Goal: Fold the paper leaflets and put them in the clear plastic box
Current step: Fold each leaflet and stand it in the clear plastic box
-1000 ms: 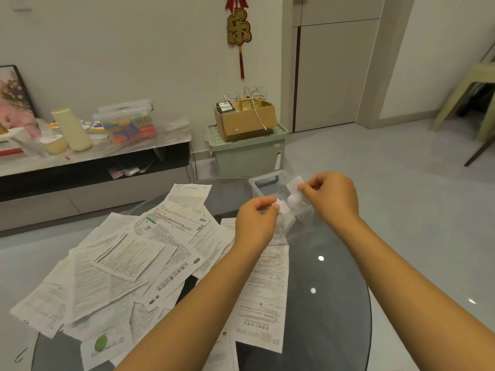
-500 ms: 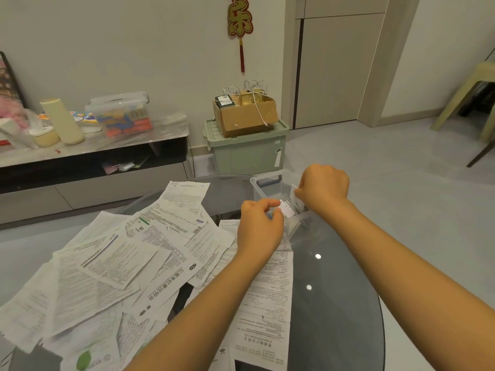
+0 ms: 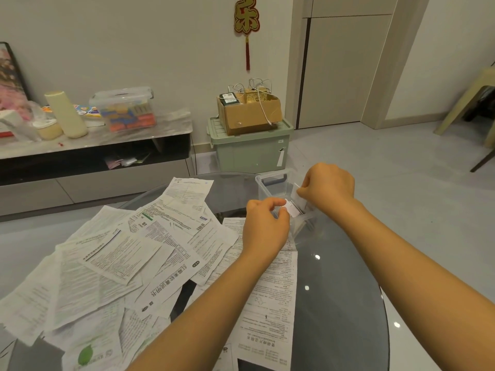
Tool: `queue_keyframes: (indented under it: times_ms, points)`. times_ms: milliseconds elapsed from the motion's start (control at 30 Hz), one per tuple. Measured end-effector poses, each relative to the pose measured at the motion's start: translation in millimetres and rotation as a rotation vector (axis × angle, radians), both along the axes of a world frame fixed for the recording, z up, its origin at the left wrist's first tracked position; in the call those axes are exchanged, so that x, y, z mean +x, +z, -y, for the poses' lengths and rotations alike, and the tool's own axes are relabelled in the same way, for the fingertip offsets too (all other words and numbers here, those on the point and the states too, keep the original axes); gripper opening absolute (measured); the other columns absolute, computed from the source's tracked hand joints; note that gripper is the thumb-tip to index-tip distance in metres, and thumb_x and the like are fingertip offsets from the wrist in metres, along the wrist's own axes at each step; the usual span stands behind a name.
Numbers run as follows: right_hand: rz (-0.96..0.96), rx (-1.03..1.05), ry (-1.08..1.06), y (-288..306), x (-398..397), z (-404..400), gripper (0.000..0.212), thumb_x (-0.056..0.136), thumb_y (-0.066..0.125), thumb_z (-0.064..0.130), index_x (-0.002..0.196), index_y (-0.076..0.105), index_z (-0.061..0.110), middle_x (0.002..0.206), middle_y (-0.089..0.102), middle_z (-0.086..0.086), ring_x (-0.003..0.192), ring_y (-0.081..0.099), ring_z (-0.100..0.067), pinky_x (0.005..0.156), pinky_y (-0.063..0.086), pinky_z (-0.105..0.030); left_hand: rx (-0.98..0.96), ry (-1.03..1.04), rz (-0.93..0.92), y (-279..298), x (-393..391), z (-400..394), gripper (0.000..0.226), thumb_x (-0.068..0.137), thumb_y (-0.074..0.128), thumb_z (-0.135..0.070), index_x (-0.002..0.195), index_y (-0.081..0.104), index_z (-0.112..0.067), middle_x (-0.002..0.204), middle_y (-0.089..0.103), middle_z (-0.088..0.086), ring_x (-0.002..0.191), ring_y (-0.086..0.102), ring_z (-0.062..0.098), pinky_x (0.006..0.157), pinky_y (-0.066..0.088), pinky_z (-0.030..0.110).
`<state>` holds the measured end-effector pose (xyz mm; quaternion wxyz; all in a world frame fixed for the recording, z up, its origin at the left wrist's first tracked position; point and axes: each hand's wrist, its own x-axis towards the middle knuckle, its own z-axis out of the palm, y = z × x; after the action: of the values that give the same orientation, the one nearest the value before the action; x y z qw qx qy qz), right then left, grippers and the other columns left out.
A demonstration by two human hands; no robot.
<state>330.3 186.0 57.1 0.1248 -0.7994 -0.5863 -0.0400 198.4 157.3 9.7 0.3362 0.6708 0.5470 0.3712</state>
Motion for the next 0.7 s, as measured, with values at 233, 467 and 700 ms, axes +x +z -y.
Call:
queue_keyframes:
  times_ms: [233,467,700]
  points:
    - [0.149,-0.086,0.01,-7,2,4,0.002,0.083,0.063,0.018,0.083,0.061,0.018,0.071,0.052,-0.003,0.068,0.048,-0.023,0.062,0.036,-0.026,-0.02,-0.001,0.009,2,0,2,0.022,0.095,0.051,-0.024,0.114,0.062,-0.028,0.127,0.046,-0.001,0.071,0.044,-0.007,0.055,0.028,0.003]
    - [0.331,-0.205,0.03,-9,-7,0,0.037,0.085,0.059,0.02,0.059,0.033,0.019,0.057,0.035,0.003,0.071,0.045,-0.019,0.07,0.03,-0.026,-0.029,-0.005,0.009,3,1,4,0.023,0.095,0.05,-0.024,0.114,0.062,-0.029,0.125,0.045,-0.003,0.069,0.045,-0.007,0.051,0.03,0.002]
    - [0.357,-0.297,0.089,-5,-6,0,0.029,0.088,0.051,0.016,0.063,0.037,0.017,0.062,0.039,0.002,0.074,0.045,-0.022,0.072,0.029,-0.027,-0.023,-0.014,0.009,5,-1,5,0.023,0.095,0.051,-0.024,0.114,0.062,-0.028,0.125,0.045,-0.003,0.07,0.046,-0.007,0.05,0.032,0.001]
